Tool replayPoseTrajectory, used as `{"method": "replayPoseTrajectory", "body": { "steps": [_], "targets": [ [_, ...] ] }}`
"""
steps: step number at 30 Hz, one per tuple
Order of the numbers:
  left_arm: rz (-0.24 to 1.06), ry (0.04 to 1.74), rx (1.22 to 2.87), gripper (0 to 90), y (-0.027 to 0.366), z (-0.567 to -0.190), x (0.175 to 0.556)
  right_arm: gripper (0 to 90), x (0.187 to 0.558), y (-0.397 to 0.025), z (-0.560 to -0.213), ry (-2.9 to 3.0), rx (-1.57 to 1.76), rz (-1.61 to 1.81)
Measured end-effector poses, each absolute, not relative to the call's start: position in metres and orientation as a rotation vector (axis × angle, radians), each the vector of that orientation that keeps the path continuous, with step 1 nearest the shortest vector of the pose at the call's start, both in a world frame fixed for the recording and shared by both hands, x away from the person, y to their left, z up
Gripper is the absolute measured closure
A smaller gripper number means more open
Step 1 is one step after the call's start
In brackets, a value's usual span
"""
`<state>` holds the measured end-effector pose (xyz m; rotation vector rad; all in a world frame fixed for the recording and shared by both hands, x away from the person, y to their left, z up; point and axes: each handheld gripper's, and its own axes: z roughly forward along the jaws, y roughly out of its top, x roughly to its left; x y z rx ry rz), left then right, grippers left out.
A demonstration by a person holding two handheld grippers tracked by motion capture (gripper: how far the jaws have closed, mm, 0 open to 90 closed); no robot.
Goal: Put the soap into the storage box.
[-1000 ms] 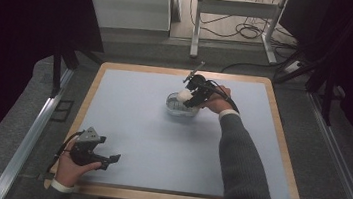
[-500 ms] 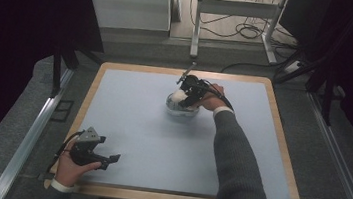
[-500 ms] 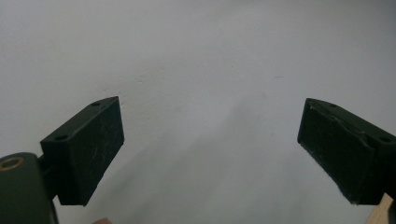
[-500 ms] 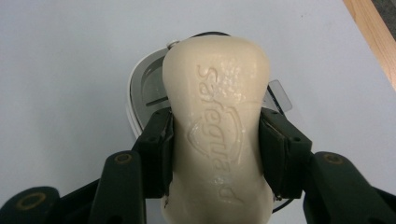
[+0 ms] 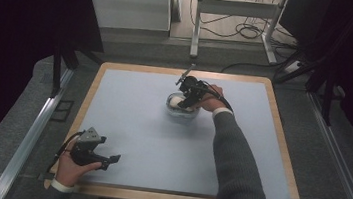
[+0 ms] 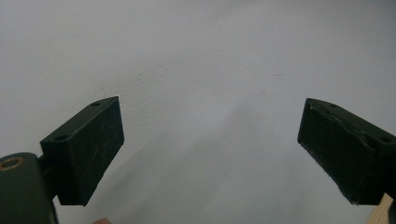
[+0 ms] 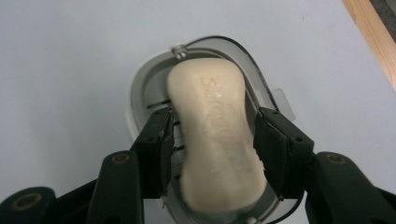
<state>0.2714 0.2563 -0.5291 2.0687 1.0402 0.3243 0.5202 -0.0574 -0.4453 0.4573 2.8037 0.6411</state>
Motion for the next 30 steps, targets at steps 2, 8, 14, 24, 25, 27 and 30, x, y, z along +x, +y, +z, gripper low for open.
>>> {"method": "replayPoseTrajectory", "body": {
  "steps": [2, 8, 14, 24, 25, 27, 30],
  "targets": [
    [0.323, 1.040, 2.071, 7.6, 0.256, -0.529, 0.272, 47.5, 0.519, -0.059, -0.443, 2.795, 0.458, 0.647],
    [0.321, 1.039, 2.070, 7.6, 0.256, -0.529, 0.271, 43.5, 0.515, -0.066, -0.437, 2.775, 0.512, 0.700],
    [0.319, 1.036, 2.074, 7.6, 0.255, -0.530, 0.272, 41.6, 0.509, -0.076, -0.433, 2.749, 0.553, 0.743],
    [0.318, 1.036, 2.081, 7.6, 0.253, -0.531, 0.272, 37.4, 0.492, -0.096, -0.430, 2.701, 0.637, 0.798],
    [0.319, 1.037, 2.079, 7.6, 0.253, -0.531, 0.272, 37.1, 0.490, -0.098, -0.430, 2.694, 0.649, 0.807],
    [0.318, 1.039, 2.076, 7.6, 0.253, -0.531, 0.272, 36.3, 0.486, -0.104, -0.429, 2.662, 0.692, 0.831],
    [0.321, 1.040, 2.072, 7.6, 0.254, -0.530, 0.271, 34.4, 0.476, -0.115, -0.432, 2.614, 0.757, 0.835]
  ]
}}
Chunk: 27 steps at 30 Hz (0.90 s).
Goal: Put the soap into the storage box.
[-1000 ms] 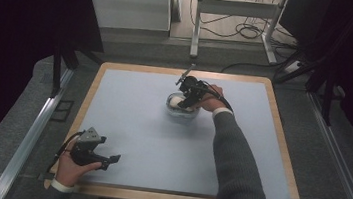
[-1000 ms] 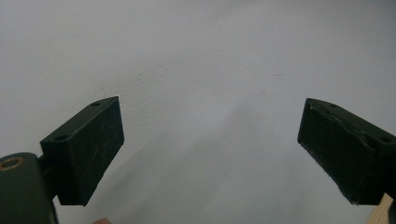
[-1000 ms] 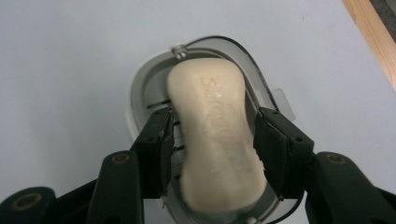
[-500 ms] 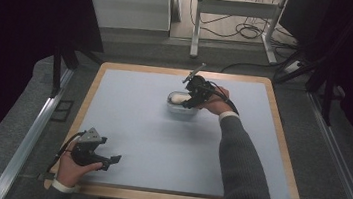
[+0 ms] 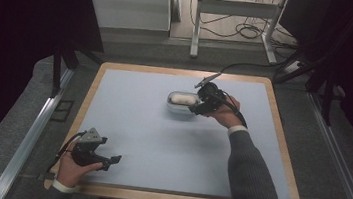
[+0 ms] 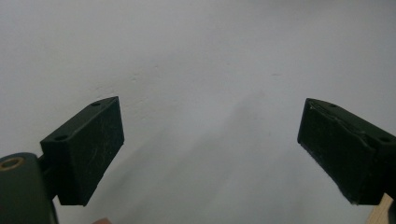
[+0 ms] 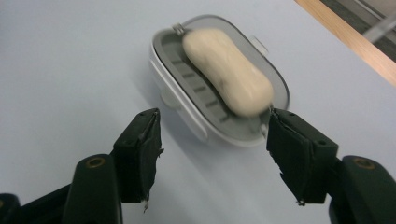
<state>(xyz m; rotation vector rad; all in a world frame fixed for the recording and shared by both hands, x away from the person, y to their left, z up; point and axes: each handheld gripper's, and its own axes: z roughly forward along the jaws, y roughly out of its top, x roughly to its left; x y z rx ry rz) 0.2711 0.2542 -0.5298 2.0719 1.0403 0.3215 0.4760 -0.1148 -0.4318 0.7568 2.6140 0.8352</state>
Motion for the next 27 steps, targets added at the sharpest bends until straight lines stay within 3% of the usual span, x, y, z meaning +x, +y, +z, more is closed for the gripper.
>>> {"method": "replayPoseTrajectory", "body": {
  "steps": [27],
  "targets": [
    [0.331, 1.056, 2.071, 7.6, 0.252, -0.532, 0.272, 29.5, 0.369, -0.217, -0.490, 2.399, 1.033, 1.024]
  ]
}}
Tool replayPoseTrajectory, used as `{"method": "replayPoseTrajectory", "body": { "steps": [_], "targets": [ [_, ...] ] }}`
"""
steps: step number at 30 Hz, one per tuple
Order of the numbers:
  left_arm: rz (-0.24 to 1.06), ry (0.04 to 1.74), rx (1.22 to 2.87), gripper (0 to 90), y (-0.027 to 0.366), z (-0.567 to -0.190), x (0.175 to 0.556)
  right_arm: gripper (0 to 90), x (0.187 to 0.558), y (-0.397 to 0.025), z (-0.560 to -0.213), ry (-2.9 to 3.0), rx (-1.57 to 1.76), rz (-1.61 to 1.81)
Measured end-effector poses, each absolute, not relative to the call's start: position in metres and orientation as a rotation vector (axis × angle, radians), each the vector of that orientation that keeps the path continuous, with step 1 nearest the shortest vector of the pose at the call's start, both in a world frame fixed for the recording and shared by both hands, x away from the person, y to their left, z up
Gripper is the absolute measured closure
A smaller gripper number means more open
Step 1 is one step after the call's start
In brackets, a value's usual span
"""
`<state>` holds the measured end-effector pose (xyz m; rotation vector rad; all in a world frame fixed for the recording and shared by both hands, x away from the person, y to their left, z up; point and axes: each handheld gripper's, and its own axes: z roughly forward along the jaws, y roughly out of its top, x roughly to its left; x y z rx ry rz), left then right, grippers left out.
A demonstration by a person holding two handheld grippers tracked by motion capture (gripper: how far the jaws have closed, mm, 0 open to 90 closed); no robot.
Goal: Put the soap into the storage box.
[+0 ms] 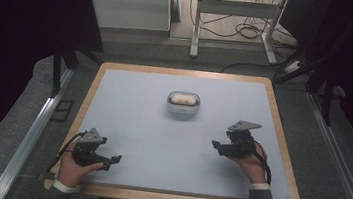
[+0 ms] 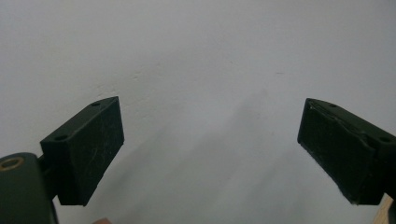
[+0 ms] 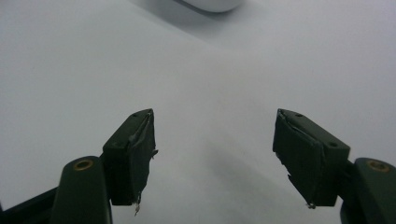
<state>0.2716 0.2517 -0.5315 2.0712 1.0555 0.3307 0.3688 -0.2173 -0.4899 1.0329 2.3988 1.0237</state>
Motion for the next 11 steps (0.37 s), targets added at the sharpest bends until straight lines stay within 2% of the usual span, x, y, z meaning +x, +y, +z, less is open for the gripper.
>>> {"method": "replayPoseTrajectory", "body": {
  "steps": [11],
  "targets": [
    [0.337, 1.049, 2.068, 7.6, 0.2531, -0.5306, 0.2703, 26.4, 0.3612, -0.2192, -0.4877, 2.349, 1.017, 1.043]
  ]
}}
